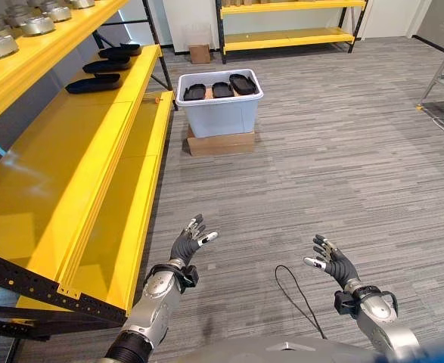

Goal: Move parts from the plastic box to the shelf.

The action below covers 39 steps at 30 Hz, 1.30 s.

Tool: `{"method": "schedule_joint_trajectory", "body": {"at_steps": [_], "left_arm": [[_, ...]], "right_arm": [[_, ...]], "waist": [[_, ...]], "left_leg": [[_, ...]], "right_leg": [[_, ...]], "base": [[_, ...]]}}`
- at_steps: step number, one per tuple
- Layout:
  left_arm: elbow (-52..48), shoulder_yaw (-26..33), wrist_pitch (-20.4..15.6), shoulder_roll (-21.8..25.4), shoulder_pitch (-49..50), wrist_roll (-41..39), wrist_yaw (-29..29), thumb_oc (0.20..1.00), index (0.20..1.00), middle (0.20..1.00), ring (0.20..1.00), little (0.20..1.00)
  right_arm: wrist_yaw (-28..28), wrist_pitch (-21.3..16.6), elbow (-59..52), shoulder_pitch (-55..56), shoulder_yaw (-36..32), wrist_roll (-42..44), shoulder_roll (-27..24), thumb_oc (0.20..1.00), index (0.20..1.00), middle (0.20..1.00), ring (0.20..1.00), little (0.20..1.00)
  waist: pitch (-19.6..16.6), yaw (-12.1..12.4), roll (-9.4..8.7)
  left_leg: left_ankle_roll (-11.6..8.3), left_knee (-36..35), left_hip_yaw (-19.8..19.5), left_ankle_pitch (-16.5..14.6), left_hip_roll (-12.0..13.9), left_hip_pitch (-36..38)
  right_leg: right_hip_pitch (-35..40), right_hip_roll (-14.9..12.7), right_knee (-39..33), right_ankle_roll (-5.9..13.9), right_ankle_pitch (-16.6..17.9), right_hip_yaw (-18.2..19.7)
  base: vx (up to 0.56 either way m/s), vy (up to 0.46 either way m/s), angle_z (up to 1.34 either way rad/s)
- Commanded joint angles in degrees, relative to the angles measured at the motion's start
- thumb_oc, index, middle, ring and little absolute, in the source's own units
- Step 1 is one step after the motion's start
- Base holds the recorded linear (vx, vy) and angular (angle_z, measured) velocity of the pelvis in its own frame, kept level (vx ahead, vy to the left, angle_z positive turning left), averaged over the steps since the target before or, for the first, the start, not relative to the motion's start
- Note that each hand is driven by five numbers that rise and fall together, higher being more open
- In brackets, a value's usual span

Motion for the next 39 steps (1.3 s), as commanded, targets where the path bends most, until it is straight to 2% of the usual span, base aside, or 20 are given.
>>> {"method": "schedule_joint_trajectory", "body": {"at_steps": [1,19,23,25,30,36,37,39], "left_arm": [[-0.9,0.7,-2.2,1.0,-0.9,0.8,-1.0,1.0,1.0,1.0,1.0,1.0],[-1.2,1.0,-2.5,1.7,-1.2,2.8,-0.8,1.0,1.0,1.0,1.0,1.0],[-1.7,0.7,-2.6,2.0,-1.7,2.5,-0.8,1.0,1.0,1.0,1.0,1.0],[-1.7,0.7,-2.6,2.0,-1.7,2.5,-0.8,1.0,1.0,1.0,1.0,1.0],[-2.4,-0.3,-3.0,2.9,-3.1,2.9,-0.6,1.0,1.0,1.0,1.0,1.0],[-3.7,-0.9,-3.4,3.9,-4.3,4.5,-0.3,1.0,1.0,1.0,1.0,1.0],[-3.8,-1.0,-3.3,4.1,-4.5,4.7,-0.3,1.0,1.0,1.0,1.0,1.0],[-3.8,-1.0,-3.3,4.1,-4.5,4.8,-0.5,1.0,1.0,1.0,1.0,1.0]], "right_arm": [[0.7,-2.4,-1.0,-1.9,0.4,1.3,1.4,1.0,1.0,1.0,1.0,1.0],[1.3,-2.4,-1.0,-2.0,-0.1,1.4,1.2,1.0,1.0,1.0,1.0,1.0],[1.9,-2.0,-0.4,-2.6,-0.3,3.2,2.0,1.0,1.0,1.0,1.0,1.0],[1.9,-2.0,-0.4,-2.6,-0.3,3.2,2.1,1.0,1.0,1.0,1.0,1.0],[1.6,-2.2,-0.4,-3.2,-0.6,1.6,2.1,1.0,1.0,1.0,1.0,1.0],[1.8,-2.5,-0.3,-3.3,0.1,3.1,3.4,1.0,1.0,1.0,1.0,1.0],[1.8,-2.6,-0.6,-3.3,0.2,3.0,3.3,1.0,1.0,1.0,1.0,1.0],[2.0,-2.6,-0.5,-3.1,0.2,2.8,3.1,1.0,1.0,1.0,1.0,1.0]], "waist": [[-1.2,-0.5,-3.2],[-1.0,-0.4,-3.26],[-0.4,0.0,-3.33],[-0.5,0.0,-3.35],[1.1,-0.2,-3.2],[4.1,-1.2,-2.4],[4.8,-1.5,-1.96],[5.5,-1.8,-1.41]], "left_leg": [[-2.23,-0.1,-0.8,3.3,2.1,-1.6],[-1.69,-0.1,-1.7,2.4,1.3,-1.7],[-0.22,-0.1,-2.8,1.3,-0.7,-2.5],[-0.18,-0.1,-2.8,1.3,-0.7,-2.6],[2.81,1.0,-4.8,-1.5,-4.4,-3.1],[6.65,2.5,-7.0,-4.5,-8.2,-1.7],[7.23,2.6,-7.0,-5.0,-8.6,-1.2],[7.77,3.4,-6.8,-6.4,-9.1,-0.3]], "right_leg": [[0.9,-6.5,-1.3,6.5,6.0,0.0],[1.2,-6.9,-1.1,6.74,5.7,-0.3],[0.0,-9.2,2.0,7.69,5.8,-0.5],[0.0,-9.2,2.1,7.73,5.7,-0.5],[-3.5,-13.9,11.8,9.31,6.8,0.9],[-12.7,-17.5,31.0,10.19,14.6,5.7],[-14.7,-17.9,34.3,10.05,15.0,5.8],[-17.5,-17.0,37.4,9.66,12.1,4.3]], "base": [[0.0,0.0,0.0],[0.01,0.006,0.01],[0.04,0.126,0.05],[0.02,0.086,0.04],[0.04,0.217,0.08],[0.04,0.236,0.21],[0.08,0.23,0.2],[0.13,0.154,0.1]]}}
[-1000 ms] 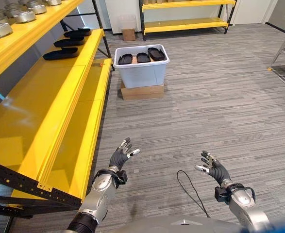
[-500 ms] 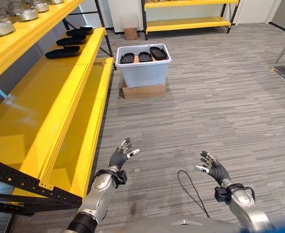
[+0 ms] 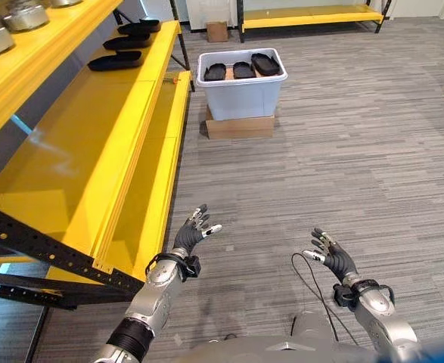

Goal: Move parts from the plastic box to the shelf.

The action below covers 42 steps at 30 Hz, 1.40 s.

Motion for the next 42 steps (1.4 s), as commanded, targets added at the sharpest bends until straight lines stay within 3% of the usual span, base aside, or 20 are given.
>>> {"method": "schedule_joint_trajectory", "body": {"at_steps": [1,2,4,8,10,14,15,19,22,23,25,27,29,31,32,33,35,36,38,42], "left_arm": [[-3.2,0.6,-3.0,1.7,-1.1,1.7,-0.3,1.0,1.0,1.0,1.0,1.0],[-2.8,0.8,-3.0,1.3,-1.2,1.4,-0.6,1.0,1.0,1.0,1.0,1.0],[-2.9,0.7,-3.0,1.0,-1.2,1.2,-0.7,1.0,1.0,1.0,1.0,1.0],[-2.1,0.0,-3.4,-0.3,-2.8,1.2,-0.4,1.0,1.0,1.0,1.0,1.0],[-1.9,-0.1,-3.8,-0.8,-3.1,1.3,-0.3,1.0,1.0,1.0,1.0,1.0],[-0.5,-1.7,-4.2,-2.5,-5.0,0.8,0.0,1.0,1.0,1.0,1.0,1.0],[-0.8,-2.1,-4.5,-2.0,-5.2,0.6,0.0,1.0,1.0,1.0,1.0,1.0],[-1.1,-1.8,-4.8,-1.9,-5.5,-0.7,0.8,1.0,1.0,1.0,1.0,1.0],[-1.6,-1.4,-5.0,-1.9,-5.4,-1.7,1.2,1.0,1.0,1.0,1.0,1.0],[-1.6,-1.4,-5.0,-1.9,-5.4,-1.7,1.2,1.0,1.0,1.0,1.0,1.0],[-1.7,-1.5,-5.1,-1.5,-6.0,-2.8,1.5,1.0,1.0,1.0,1.0,1.0],[-1.6,-1.5,-5.1,-1.3,-5.9,-2.8,1.8,1.0,1.0,1.0,1.0,1.0],[-1.8,-1.4,-5.0,-1.4,-5.1,-3.0,2.0,1.0,1.0,1.0,1.0,1.0],[-2.2,-1.2,-5.0,-1.2,-4.2,-3.0,2.0,1.0,1.0,1.0,1.0,1.0],[-2.6,-0.3,-5.1,-0.7,-1.4,-2.8,1.4,1.0,1.0,1.0,1.0,1.0],[-2.6,0.2,-5.1,-0.5,-0.5,-2.5,1.3,1.0,1.0,1.0,1.0,1.0],[-2.8,0.5,-5.1,-0.4,0.1,-2.3,1.2,1.0,1.0,1.0,1.0,1.0],[-2.9,1.2,-5.3,-0.1,0.8,-1.5,1.0,1.0,1.0,1.0,1.0,1.0],[-3.0,1.8,-5.3,0.1,1.0,-1.1,0.8,1.0,1.0,1.0,1.0,1.0],[-2.7,2.6,-5.2,-0.2,1.4,-1.1,1.0,1.0,1.0,1.0,1.0,1.0]], "right_arm": [[0.7,-2.5,-0.4,-1.3,0.2,2.0,2.2,1.0,1.0,1.0,1.0,1.0],[0.7,-2.6,-0.7,-1.1,-0.2,2.5,1.4,1.0,1.0,1.0,1.0,1.0],[0.6,-2.8,-0.9,-1.0,-0.4,2.5,1.1,1.0,1.0,1.0,1.0,1.0],[-0.2,-3.1,-2.0,-1.3,-0.8,2.7,0.0,1.0,1.0,1.0,1.0,1.0],[-0.4,-3.0,-2.5,-1.1,-1.0,2.4,-0.4,1.0,1.0,1.0,1.0,1.0],[0.0,-3.1,-3.6,-0.9,-1.8,4.4,-2.1,1.0,1.0,1.0,1.0,1.0],[0.0,-3.2,-3.2,-1.0,-2.1,4.9,-2.8,1.0,1.0,1.0,1.0,1.0],[-0.4,-3.4,-3.0,-1.9,-2.1,5.0,-3.5,1.0,1.0,1.0,1.0,1.0],[-0.9,-3.7,-2.8,-2.4,-2.6,4.9,-3.8,1.0,1.0,1.0,1.0,1.0],[-0.9,-3.7,-2.8,-2.4,-2.6,4.9,-3.8,1.0,1.0,1.0,1.0,1.0],[-1.3,-4.3,-2.9,-3.2,-2.6,5.7,-4.3,1.0,1.0,1.0,1.0,1.0],[-1.6,-4.4,-3.0,-3.5,-2.4,5.7,-4.4,1.0,1.0,1.0,1.0,1.0],[-2.1,-4.5,-2.6,-3.4,-2.1,5.2,-4.7,1.0,1.0,1.0,1.0,1.0],[-2.1,-4.5,-2.5,-3.2,-1.8,5.2,-4.6,1.0,1.0,1.0,1.0,1.0],[-1.5,-4.3,-1.9,-2.7,-1.2,4.2,-4.4,1.0,1.0,1.0,1.0,1.0],[-1.2,-4.4,-1.7,-2.6,-0.7,3.5,-4.4,1.0,1.0,1.0,1.0,1.0],[-0.9,-4.3,-1.8,-2.4,-0.5,3.3,-4.4,1.0,1.0,1.0,1.0,1.0],[-0.4,-4.5,-1.4,-2.0,0.0,2.6,-4.5,1.0,1.0,1.0,1.0,1.0],[0.1,-4.3,-0.9,-1.8,0.2,2.5,-4.5,1.0,1.0,1.0,1.0,1.0],[0.9,-3.8,-0.8,-2.0,0.9,2.2,-4.3,1.0,1.0,1.0,1.0,1.0]], "waist": [[-1.2,-0.6,-0.14],[-0.8,-1.3,0.06],[-1.0,-1.7,0.12],[-0.8,-4.1,0.04],[-1.0,-4.8,-0.09],[-1.7,-6.3,-0.22],[-2.2,-6.4,0.44],[-3.4,-6.3,1.03],[-4.2,-5.6,1.46],[-4.2,-5.6,1.51],[-2.8,-3.9,-1.04],[-2.2,-3.1,-1.68],[-1.0,-1.4,-2.83],[-0.8,-0.8,-3.32],[-0.8,0.9,-4.45],[-0.7,1.6,-4.23],[-0.4,1.8,-4.53],[-0.3,2.4,-3.53],[-0.2,2.8,-2.93],[-1.3,3.3,-2.13]], "left_leg": [[-1.79,3.4,-1.9,-2.7,2.4,-0.2],[-2.25,3.8,-1.8,-4.5,1.2,1.7],[-2.78,3.9,-2.4,-5.2,1.2,2.5],[-5.06,5.4,-3.8,-8.1,0.9,5.6],[-5.6,6.1,-4.2,-9.7,0.8,7.3],[-7.95,14.0,-4.9,-9.6,3.2,6.9],[-8.67,16.2,-4.9,-8.7,4.7,6.7],[-10.6,18.9,-5.0,-4.4,7.0,6.9],[-13.21,25.6,-5.9,5.1,9.1,4.4],[-13.27,25.7,-5.9,5.1,9.2,4.3],[-15.34,43.4,-5.8,13.5,13.4,-5.0],[-15.17,46.5,-5.0,13.6,14.3,-6.5],[-13.36,44.6,-4.5,9.2,13.1,-13.4],[-12.49,42.8,-4.6,7.7,12.9,-16.9],[-10.86,36.1,-6.4,5.9,12.1,-23.9],[-10.83,28.5,-7.1,7.5,12.5,-25.5],[-10.97,24.8,-7.2,8.6,12.6,-25.0],[-12.97,12.7,-7.4,15.8,12.8,-25.4],[-13.53,7.4,-7.4,18.8,13.3,-24.5],[-12.41,3.3,-7.0,19.2,12.1,-21.6]], "right_leg": [[3.2,2.8,-9.5,2.4,8.3,-1.1],[0.2,4.8,-17.7,1.65,6.3,-5.5],[0.8,5.5,-23.4,1.53,6.6,-6.6],[-0.8,7.5,-39.5,3.47,11.6,-2.4],[-1.4,7.3,-39.9,4.02,13.2,-1.9],[-2.3,9.0,-31.2,0.02,10.3,-3.8],[-3.5,10.1,-26.1,-1.23,7.1,-4.3],[-4.4,14.1,-21.5,-3.51,1.9,-3.8],[-2.8,17.5,-22.8,-6.32,-1.0,-3.5],[-2.8,17.6,-22.9,-6.37,-1.0,-3.6],[1.1,19.7,-25.3,-9.66,-3.2,-2.0],[2.4,20.4,-26.1,-10.36,-3.6,-1.6],[5.7,20.5,-28.4,-10.16,-3.4,-0.8],[7.4,20.5,-30.3,-9.93,-3.0,-0.2],[12.0,20.6,-34.2,-9.05,-2.7,2.0],[13.5,20.7,-35.4,-8.48,-2.8,2.5],[15.1,20.5,-36.3,-8.35,-2.8,3.0],[18.1,22.0,-38.0,-8.1,-3.2,4.0],[19.5,22.9,-38.5,-8.0,-3.3,4.8],[22.1,24.5,-39.5,-8.08,-4.8,6.7]], "base": [[0.3,0.086,-0.01],[0.26,0.047,-0.04],[0.21,-0.037,0.12],[0.29,-0.103,0.53],[0.31,-0.122,0.5],[0.37,-0.318,0.57],[0.41,-0.329,0.43],[0.35,-0.321,-0.17],[0.27,-0.299,-0.23],[0.22,-0.309,-0.01],[0.28,-0.466,0.12],[0.18,-0.279,-0.41],[0.19,-0.171,-0.92],[0.18,-0.074,-0.3],[0.28,-0.02,-0.79],[0.36,-0.021,-0.47],[0.21,0.019,-0.83],[0.26,0.022,-1.12],[0.29,0.011,-0.47],[0.27,-0.002,-0.81]]}}
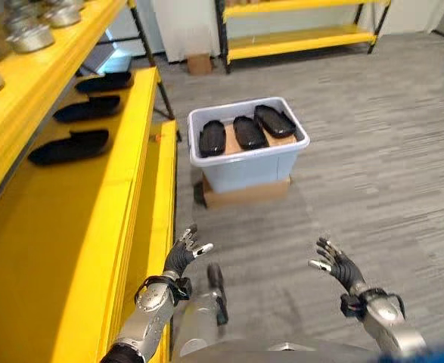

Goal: Move parts from the plastic box to the shelf.

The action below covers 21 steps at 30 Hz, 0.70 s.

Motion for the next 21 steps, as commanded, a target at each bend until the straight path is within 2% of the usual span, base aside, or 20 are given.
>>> {"method": "schedule_joint_trajectory", "body": {"at_steps": [1,5,8,10,11,12,13,14,15,16,17,19,20,21], "left_arm": [[-2.9,1.9,-2.8,0.2,-6.7,1.4,-0.1,1.0,1.0,1.0,1.0,1.0],[-2.9,2.2,-2.7,0.1,-6.4,1.0,0.2,1.0,1.0,1.0,1.0,1.0],[-3.1,2.3,-2.6,0.3,-6.3,1.0,0.3,1.0,1.0,1.0,1.0,1.0],[-2.9,2.2,-2.4,0.3,-6.3,1.1,0.6,1.0,1.0,1.0,1.0,1.0],[-2.8,2.2,-2.5,0.3,-6.4,1.1,0.9,1.0,1.0,1.0,1.0,1.0],[-2.8,2.1,-2.4,0.4,-6.6,1.2,1.0,1.0,1.0,1.0,1.0,1.0],[-2.9,1.9,-2.5,0.6,-6.7,1.3,1.2,1.0,1.0,1.0,1.0,1.0],[-2.9,1.6,-2.5,0.8,-7.0,1.2,1.2,1.0,1.0,1.0,1.0,1.0],[-2.8,1.3,-2.4,1.0,-7.1,1.5,1.1,1.0,1.0,1.0,1.0,1.0],[-2.8,1.3,-2.4,1.0,-7.2,1.5,1.1,1.0,1.0,1.0,1.0,1.0],[-2.9,1.3,-2.4,1.3,-7.2,1.4,0.9,1.0,1.0,1.0,1.0,1.0],[-3.0,1.4,-2.3,1.5,-7.2,1.0,0.6,1.0,1.0,1.0,1.0,1.0],[-3.0,1.2,-2.3,1.7,-7.3,0.9,0.3,1.0,1.0,1.0,1.0,1.0],[-2.7,1.0,-2.3,1.6,-7.2,0.8,0.1,1.0,1.0,1.0,1.0,1.0]], "right_arm": [[1.6,-1.9,-3.5,-6.9,-1.5,-0.8,1.4,1.0,1.0,1.0,1.0,1.0],[1.9,-1.7,-4.1,-8.4,-0.6,-1.5,1.6,1.0,1.0,1.0,1.0,1.0],[2.1,-1.6,-4.3,-8.9,-0.3,-2.5,1.9,1.0,1.0,1.0,1.0,1.0],[2.2,-1.4,-4.3,-9.2,0.2,-3.3,2.6,1.0,1.0,1.0,1.0,1.0],[2.3,-1.3,-4.0,-9.8,0.4,-4.1,3.2,1.0,1.0,1.0,1.0,1.0],[2.2,-1.3,-3.9,-10.1,0.5,-4.4,3.4,1.0,1.0,1.0,1.0,1.0],[2.3,-1.4,-4.1,-10.1,0.4,-4.6,3.4,1.0,1.0,1.0,1.0,1.0],[2.4,-1.5,-4.1,-10.0,0.5,-4.7,3.5,1.0,1.0,1.0,1.0,1.0],[2.3,-1.4,-3.9,-9.7,0.5,-5.0,3.8,1.0,1.0,1.0,1.0,1.0],[2.3,-1.4,-3.9,-9.7,0.5,-5.0,3.8,1.0,1.0,1.0,1.0,1.0],[2.2,-1.2,-4.1,-9.0,0.2,-4.9,4.3,1.0,1.0,1.0,1.0,1.0],[2.0,-1.4,-4.4,-8.2,-0.1,-4.4,4.3,1.0,1.0,1.0,1.0,1.0],[2.0,-1.5,-4.4,-7.9,-0.2,-4.1,4.3,1.0,1.0,1.0,1.0,1.0],[1.8,-1.5,-4.4,-7.6,-0.5,-4.0,4.5,1.0,1.0,1.0,1.0,1.0]], "waist": [[4.1,1.0,-3.32],[2.7,2.1,-4.43],[1.8,2.7,-5.22],[1.4,3.2,-5.79],[1.6,3.1,-5.43],[2.1,2.8,-4.79],[2.5,2.5,-4.33],[3.1,2.2,-3.71],[3.8,1.5,-3.0],[3.8,1.5,-3.05],[4.4,1.0,-1.95],[4.5,0.7,-0.47],[4.4,0.6,0.14],[4.3,0.3,0.36]], "left_leg": [[-10.42,-6.1,1.7,12.8,2.6,7.3],[-8.54,-2.5,2.7,9.2,0.5,6.4],[-7.27,-1.2,3.0,6.6,-1.0,6.5],[-5.72,-0.7,3.7,4.4,-2.8,7.5],[-4.41,-1.3,4.0,3.0,-4.0,9.3],[-3.93,-1.8,3.9,2.6,-4.2,10.6],[-3.53,-2.1,3.7,2.3,-4.2,11.7],[-3.11,-2.0,3.5,1.9,-4.0,12.7],[-2.64,-1.9,3.1,1.3,-4.1,13.7],[-2.62,-1.8,3.0,1.3,-4.2,13.7],[-2.13,-2.8,2.7,0.9,-4.3,15.8],[-2.65,-4.1,2.0,0.7,-3.5,17.7],[-3.09,-4.5,1.7,0.6,-3.2,18.3],[-3.71,-4.6,1.3,0.3,-3.1,18.6]], "right_leg": [[-12.6,-1.3,-4.9,-1.71,14.0,0.6],[-11.0,-2.6,-3.9,-1.1,12.6,0.5],[-10.8,-3.5,-2.0,0.06,13.4,0.5],[-12.1,-4.2,4.0,3.02,17.4,0.4],[-16.8,-5.0,14.1,8.96,25.3,0.0],[-19.7,-5.6,18.7,11.24,28.5,-0.3],[-21.3,-6.0,22.6,12.55,30.9,-0.8],[-22.8,-6.2,26.4,12.55,32.0,-1.5],[-24.9,-6.5,29.5,12.28,31.7,-1.6],[-24.9,-6.6,29.7,12.28,31.6,-1.7],[-28.0,-10.1,29.3,9.55,29.0,-3.4],[-29.4,-14.6,25.5,5.49,23.5,-6.1],[-30.1,-16.4,22.5,4.35,21.5,-6.5],[-30.5,-18.3,17.4,4.17,21.8,-6.0]], "base": [[0.37,0.001,-0.73],[0.31,-0.006,0.05],[0.21,0.0,0.22],[0.29,0.024,0.4],[0.21,0.049,0.43],[0.2,0.039,0.21],[0.15,0.015,0.16],[0.18,0.034,0.28],[0.12,0.033,0.64],[0.2,0.078,0.6],[0.19,0.056,0.52],[0.21,0.011,-0.06],[0.17,-0.084,-0.13],[0.16,-0.122,0.13]]}}
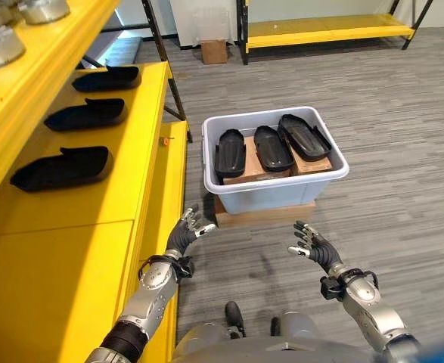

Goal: Move parts from the plastic box to the shelf.

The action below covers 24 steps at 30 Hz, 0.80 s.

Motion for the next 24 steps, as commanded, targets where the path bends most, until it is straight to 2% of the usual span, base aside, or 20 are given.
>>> {"method": "schedule_joint_trajectory", "body": {"at_steps": [1,2,4,5,6,7,10,14,19,24], "left_arm": [[-1.3,2.0,-2.4,0.8,0.6,0.3,-1.0,1.0,1.0,1.0,1.0,1.0],[-1.3,2.0,-2.4,0.8,0.6,0.3,-1.0,1.0,1.0,1.0,1.0,1.0],[-1.1,2.6,-2.5,1.1,1.3,1.2,-1.2,1.0,1.0,1.0,1.0,1.0],[-1.1,2.6,-2.5,1.1,1.3,1.2,-1.2,1.0,1.0,1.0,1.0,1.0],[-0.8,2.8,-2.5,1.2,1.6,1.7,-1.4,1.0,1.0,1.0,1.0,1.0],[-0.7,3.5,-2.4,1.1,2.0,2.4,-1.5,1.0,1.0,1.0,1.0,1.0],[0.9,2.7,-2.1,-0.1,1.8,2.7,-1.9,1.0,1.0,1.0,1.0,1.0],[0.9,2.6,-2.3,-0.8,1.4,1.9,-2.1,1.0,1.0,1.0,1.0,1.0],[1.4,1.9,-2.2,-1.3,0.6,0.5,-2.2,1.0,1.0,1.0,1.0,1.0],[1.3,1.5,-1.9,-1.3,0.9,0.3,-2.7,1.0,1.0,1.0,1.0,1.0]], "right_arm": [[0.2,-2.2,-1.7,2.0,0.1,0.5,0.1,1.0,1.0,1.0,1.0,1.0],[0.2,-2.2,-1.7,2.0,0.1,0.5,0.1,1.0,1.0,1.0,1.0,1.0],[0.0,-1.8,-1.9,2.6,-0.3,-0.7,0.1,1.0,1.0,1.0,1.0,1.0],[0.0,-1.7,-1.9,2.7,-0.2,-0.7,0.1,1.0,1.0,1.0,1.0,1.0],[0.0,-1.4,-2.1,2.9,-0.4,-1.5,0.2,1.0,1.0,1.0,1.0,1.0],[0.2,-1.1,-2.3,2.9,-0.5,-2.1,-0.1,1.0,1.0,1.0,1.0,1.0],[0.6,-0.8,-1.6,3.3,-0.5,-2.1,-0.3,1.0,1.0,1.0,1.0,1.0],[0.7,-1.1,-2.2,3.2,-1.2,-1.5,-1.7,1.0,1.0,1.0,1.0,1.0],[-0.3,-1.8,-1.6,2.6,-1.9,-0.2,-3.0,1.0,1.0,1.0,1.0,1.0],[-0.4,-2.2,-2.0,3.2,-2.2,0.9,-3.7,1.0,1.0,1.0,1.0,1.0]], "waist": [[-3.9,-0.4,-0.45],[-3.8,-0.4,-0.39],[-4.6,-0.9,-1.8],[-4.6,-1.0,-1.79],[-4.7,-1.2,-2.27],[-5.0,-1.0,-2.95],[-6.6,-0.8,-4.08],[-7.2,-0.9,-3.63],[-7.3,-1.1,-3.5],[-7.1,-1.6,-3.94]], "left_leg": [[-7.2,1.7,-3.5,0.2,4.2,2.4],[-7.21,1.7,-3.6,0.2,4.2,2.5],[-8.72,0.3,-4.8,-0.9,3.7,4.4],[-8.7,0.2,-4.9,-0.9,3.6,4.5],[-9.34,-1.0,-5.5,-1.2,3.5,6.1],[-9.98,-1.9,-5.7,-1.8,3.6,7.8],[-11.12,-1.6,-6.8,-3.4,3.9,8.5],[-13.05,1.3,-7.4,-2.7,7.5,7.2],[-15.81,6.4,-6.6,0.9,11.8,5.3],[-17.5,10.2,-5.9,4.4,15.2,4.2]], "right_leg": [[5.7,0.4,-25.7,1.47,19.1,-0.6],[5.9,0.5,-25.9,1.47,19.2,-0.7],[6.3,-3.7,-41.3,4.82,28.0,3.1],[6.5,-3.7,-41.5,4.85,28.1,3.0],[5.6,-5.7,-45.3,6.33,31.8,4.3],[5.0,-5.7,-46.6,7.48,33.9,2.9],[8.7,-4.9,-48.6,7.3,31.8,1.1],[10.4,-1.9,-48.7,5.77,28.3,-1.0],[12.3,1.8,-49.3,3.37,24.7,-2.8],[15.0,5.1,-51.5,1.25,22.7,-3.5]], "base": [[0.1,-0.092,0.36],[0.15,-0.171,0.45],[0.21,-0.259,0.43],[0.21,-0.266,0.28],[0.22,-0.29,0.17],[0.27,-0.366,0.12],[0.18,-0.285,0.17],[0.08,-0.285,0.22],[0.07,-0.244,0.05],[0.05,-0.192,-0.04]]}}
